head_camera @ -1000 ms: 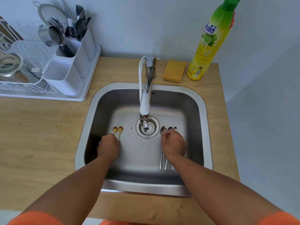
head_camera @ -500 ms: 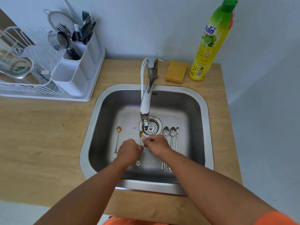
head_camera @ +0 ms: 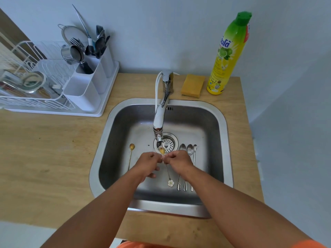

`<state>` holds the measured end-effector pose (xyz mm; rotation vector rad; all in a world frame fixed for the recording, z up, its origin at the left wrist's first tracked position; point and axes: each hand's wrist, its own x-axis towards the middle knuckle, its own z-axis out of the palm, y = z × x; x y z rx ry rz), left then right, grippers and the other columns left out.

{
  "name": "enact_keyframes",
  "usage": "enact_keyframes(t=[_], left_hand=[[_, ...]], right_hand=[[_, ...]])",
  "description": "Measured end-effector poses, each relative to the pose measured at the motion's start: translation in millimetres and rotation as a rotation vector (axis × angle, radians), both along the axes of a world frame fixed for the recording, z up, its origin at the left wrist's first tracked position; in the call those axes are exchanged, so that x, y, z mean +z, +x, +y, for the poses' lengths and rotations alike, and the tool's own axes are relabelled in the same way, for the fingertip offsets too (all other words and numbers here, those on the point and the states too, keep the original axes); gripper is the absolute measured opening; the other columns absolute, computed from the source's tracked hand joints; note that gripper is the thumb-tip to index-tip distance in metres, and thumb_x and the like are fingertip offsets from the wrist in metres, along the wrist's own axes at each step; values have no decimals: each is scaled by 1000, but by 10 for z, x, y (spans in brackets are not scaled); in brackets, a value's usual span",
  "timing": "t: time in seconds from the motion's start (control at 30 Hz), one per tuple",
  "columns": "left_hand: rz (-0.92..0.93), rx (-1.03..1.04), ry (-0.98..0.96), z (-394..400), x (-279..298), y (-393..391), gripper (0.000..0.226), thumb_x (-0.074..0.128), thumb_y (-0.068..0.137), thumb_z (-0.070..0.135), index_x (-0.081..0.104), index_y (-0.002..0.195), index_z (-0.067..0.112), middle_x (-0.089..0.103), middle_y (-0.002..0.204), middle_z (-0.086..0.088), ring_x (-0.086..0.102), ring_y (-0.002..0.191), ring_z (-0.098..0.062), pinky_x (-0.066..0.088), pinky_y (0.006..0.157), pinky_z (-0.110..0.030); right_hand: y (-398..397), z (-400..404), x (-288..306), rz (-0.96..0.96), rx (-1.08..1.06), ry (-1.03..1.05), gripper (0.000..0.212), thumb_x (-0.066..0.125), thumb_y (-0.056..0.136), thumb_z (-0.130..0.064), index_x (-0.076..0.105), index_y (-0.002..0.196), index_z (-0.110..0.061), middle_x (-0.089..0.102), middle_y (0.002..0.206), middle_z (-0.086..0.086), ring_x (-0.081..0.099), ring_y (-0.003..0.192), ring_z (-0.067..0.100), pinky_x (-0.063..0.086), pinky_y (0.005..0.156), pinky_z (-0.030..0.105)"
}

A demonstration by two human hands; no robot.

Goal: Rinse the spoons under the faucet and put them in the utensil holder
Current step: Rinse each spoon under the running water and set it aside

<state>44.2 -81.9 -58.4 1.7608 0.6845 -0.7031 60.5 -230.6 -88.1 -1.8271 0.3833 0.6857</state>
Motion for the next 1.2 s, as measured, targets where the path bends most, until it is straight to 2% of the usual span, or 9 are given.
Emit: enact_keyframes(t=[0.13, 0.23, 0.37, 0.6, 0.8, 0.9, 1.0, 1.13, 1.2], left_hand=[[-128, 49, 10, -71, 1, 127, 2, 69, 98, 25, 69, 99, 27, 74, 100, -3, 61, 77, -15, 51, 56, -29], [-194, 90, 74, -131, -21, 160, 11, 78, 90, 30, 75, 94, 20, 76, 88, -1, 63, 72, -15, 53, 59, -30], [-242, 172, 84, -210, -40, 154, 22, 69, 97, 38, 76, 86, 21, 76, 81, -1, 66, 72, -15, 56, 60, -33], [-263, 212, 41, -211, -72, 110, 23, 63, 102, 18, 74, 85, 28, 77, 85, 1, 70, 79, -13, 57, 76, -31], [-280, 273, -38, -151, -41, 147, 2, 79, 90, 26, 78, 88, 26, 79, 79, 8, 71, 73, -7, 52, 69, -24], [-330, 228, 68, -156, -46, 160, 12, 73, 95, 35, 77, 87, 27, 77, 73, 8, 69, 63, -2, 50, 60, -19], [-401, 156, 202, -162, -60, 152, 22, 62, 103, 29, 74, 85, 23, 74, 71, 7, 68, 59, 0, 46, 53, -10], [-444, 110, 182, -137, -69, 126, 17, 60, 103, 15, 75, 97, 20, 77, 87, -1, 72, 77, -17, 60, 77, -33], [-455, 147, 154, -126, -82, 112, 15, 65, 99, 11, 76, 99, 20, 78, 90, 1, 73, 83, -19, 60, 82, -35]], right_hand=[[39, -80, 16, -50, 82, -44, 16, 80, 88, -29, 80, 74, -22, 77, 76, -6, 67, 70, 7, 52, 68, 23], [63, -143, 26, -97, 137, -64, 14, 79, 89, -28, 80, 76, -21, 76, 75, -5, 65, 69, 7, 54, 71, 28], [87, -183, 37, -135, 161, -92, 15, 78, 90, -29, 79, 75, -28, 79, 80, -5, 75, 83, 16, 60, 83, 36], [144, -174, 77, -172, 163, -105, 12, 77, 90, -27, 81, 79, -27, 77, 81, -8, 74, 86, 17, 62, 87, 43], [184, -208, 104, -229, 199, -153, 5, 81, 87, -34, 81, 84, -30, 76, 81, -11, 72, 84, 13, 62, 84, 43], [197, -199, 104, -249, 233, -196, 8, 79, 86, -39, 81, 86, -32, 75, 78, -14, 71, 82, 11, 62, 82, 42], [179, -186, 84, -265, 260, -205, 9, 78, 89, -39, 81, 88, -31, 75, 79, -14, 70, 82, 12, 62, 82, 44], [182, -186, 83, -283, 252, -183, 8, 77, 90, -37, 82, 88, -32, 75, 80, -13, 71, 81, 11, 62, 83, 45], [186, -174, 97, -295, 259, -183, 8, 76, 90, -38, 81, 86, -32, 75, 77, -12, 71, 80, 12, 62, 82, 44]])
